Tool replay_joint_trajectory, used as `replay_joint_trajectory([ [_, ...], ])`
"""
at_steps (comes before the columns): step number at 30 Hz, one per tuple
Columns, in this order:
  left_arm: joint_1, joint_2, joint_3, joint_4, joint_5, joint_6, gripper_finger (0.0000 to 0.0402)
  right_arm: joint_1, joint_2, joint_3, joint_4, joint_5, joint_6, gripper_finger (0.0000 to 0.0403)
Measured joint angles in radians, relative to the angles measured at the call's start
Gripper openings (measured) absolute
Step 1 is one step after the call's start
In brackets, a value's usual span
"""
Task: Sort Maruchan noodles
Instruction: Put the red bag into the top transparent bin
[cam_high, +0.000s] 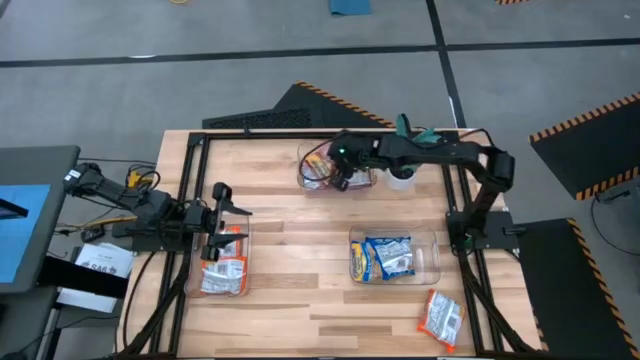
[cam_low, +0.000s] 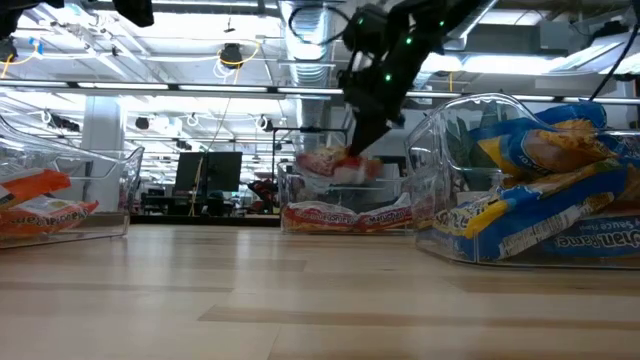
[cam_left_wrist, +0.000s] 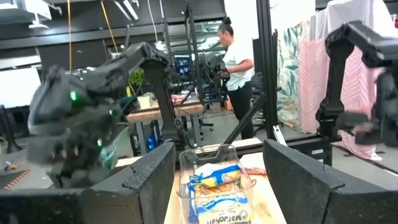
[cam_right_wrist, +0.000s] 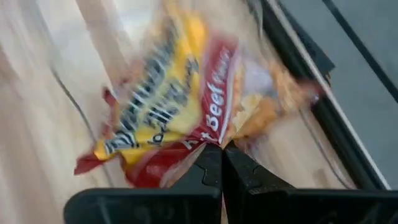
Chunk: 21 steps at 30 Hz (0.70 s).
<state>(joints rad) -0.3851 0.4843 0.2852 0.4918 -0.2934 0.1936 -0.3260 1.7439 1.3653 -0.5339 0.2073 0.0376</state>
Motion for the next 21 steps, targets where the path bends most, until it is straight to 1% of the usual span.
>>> replay_joint_trajectory([
  [3, 0.000, 0.000, 0.000, 0.009, -0.002, 0.000, 0.0228, -0.006, 0.048, 0.002, 0.047, 0.023, -0.022, 0.0017],
  [5, 0.000, 0.000, 0.000, 0.010, -0.001, 0.002, 0.0228, -0.013, 0.057, -0.001, 0.037, 0.026, -0.024, 0.0017],
  [7, 0.000, 0.000, 0.000, 0.012, -0.002, 0.007, 0.0228, -0.014, 0.079, 0.004, 0.100, 0.026, -0.023, 0.0017],
  [9, 0.000, 0.000, 0.000, 0.014, -0.001, 0.006, 0.0228, -0.018, 0.077, 0.000, 0.082, 0.012, -0.021, 0.0017],
  [11, 0.000, 0.000, 0.000, 0.014, -0.001, 0.006, 0.0228, -0.016, 0.081, 0.003, 0.131, 0.013, -0.011, 0.0017],
  [12, 0.000, 0.000, 0.000, 0.012, 0.005, 0.003, 0.0228, -0.016, 0.078, 0.002, 0.128, 0.006, -0.005, 0.0021],
  [19, -0.001, 0.008, 0.000, 0.014, 0.020, -0.012, 0.0228, -0.009, 0.067, 0.003, 0.173, 0.001, 0.015, 0.0107],
  [21, -0.002, 0.008, 0.000, 0.017, 0.021, -0.020, 0.0228, -0.005, 0.051, 0.000, 0.154, 0.001, 0.015, 0.0129],
])
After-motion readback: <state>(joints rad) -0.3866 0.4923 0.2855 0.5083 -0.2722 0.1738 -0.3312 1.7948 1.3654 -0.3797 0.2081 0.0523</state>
